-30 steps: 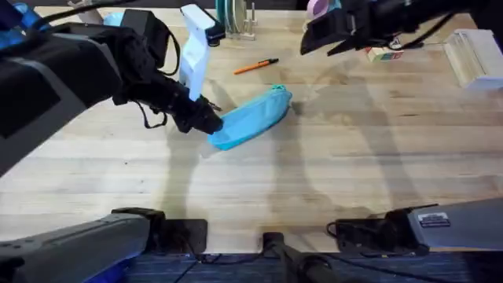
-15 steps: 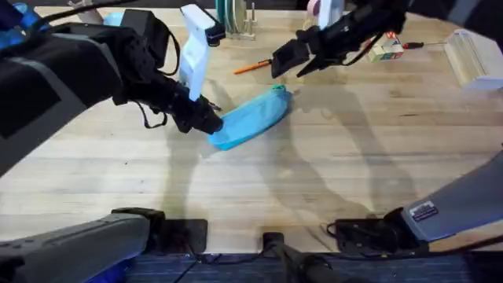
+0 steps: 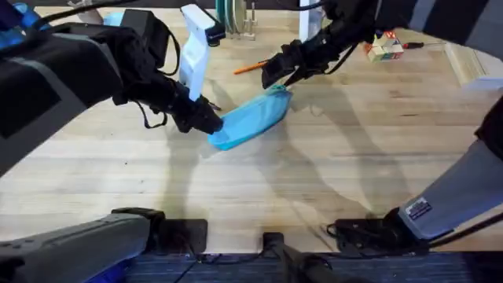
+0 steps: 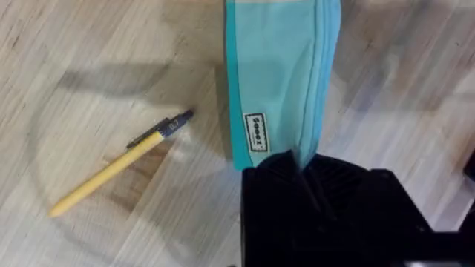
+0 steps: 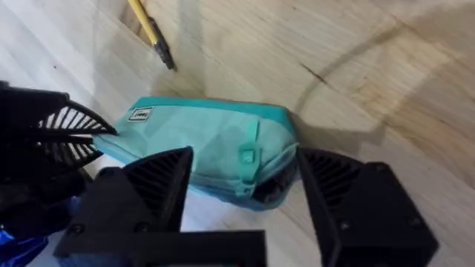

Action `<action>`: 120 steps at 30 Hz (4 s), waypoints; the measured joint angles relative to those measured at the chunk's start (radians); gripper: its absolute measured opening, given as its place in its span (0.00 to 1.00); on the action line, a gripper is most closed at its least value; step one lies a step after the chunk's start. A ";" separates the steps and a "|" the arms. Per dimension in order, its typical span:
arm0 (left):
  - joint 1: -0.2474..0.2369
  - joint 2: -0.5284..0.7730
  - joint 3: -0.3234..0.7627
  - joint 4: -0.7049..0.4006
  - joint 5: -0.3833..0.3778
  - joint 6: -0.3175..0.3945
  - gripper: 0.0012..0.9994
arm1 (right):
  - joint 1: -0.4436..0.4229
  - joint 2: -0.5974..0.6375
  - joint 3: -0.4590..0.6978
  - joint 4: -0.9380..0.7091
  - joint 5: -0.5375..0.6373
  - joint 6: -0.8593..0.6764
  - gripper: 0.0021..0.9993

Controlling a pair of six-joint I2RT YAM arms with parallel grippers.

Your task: Unzip the bag, pick up the pens from the table one at a time and place them inside, then zip the bag closed.

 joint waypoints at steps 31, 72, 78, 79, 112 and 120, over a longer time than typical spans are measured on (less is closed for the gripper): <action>0.000 0.000 0.000 0.000 -0.004 0.000 0.04 | -0.003 0.000 0.000 -0.011 0.031 0.002 0.03; 0.000 0.000 0.000 -0.005 -0.034 0.000 0.04 | 0.146 -0.109 0.000 -0.024 0.144 -0.395 0.03; 0.007 0.000 -0.002 -0.015 -0.070 0.000 0.04 | 0.211 -0.169 0.001 -0.023 0.152 -0.403 0.03; 0.007 0.000 -0.002 -0.016 -0.077 0.000 0.04 | 0.221 -0.179 0.002 -0.023 0.152 -0.403 0.03; 0.008 0.000 -0.014 -0.030 -0.151 0.000 0.04 | 0.370 -0.227 0.020 0.142 0.120 -0.406 0.04; 0.008 0.000 -0.014 -0.018 -0.137 0.000 0.04 | 0.354 -0.227 0.019 0.127 0.080 -0.402 0.74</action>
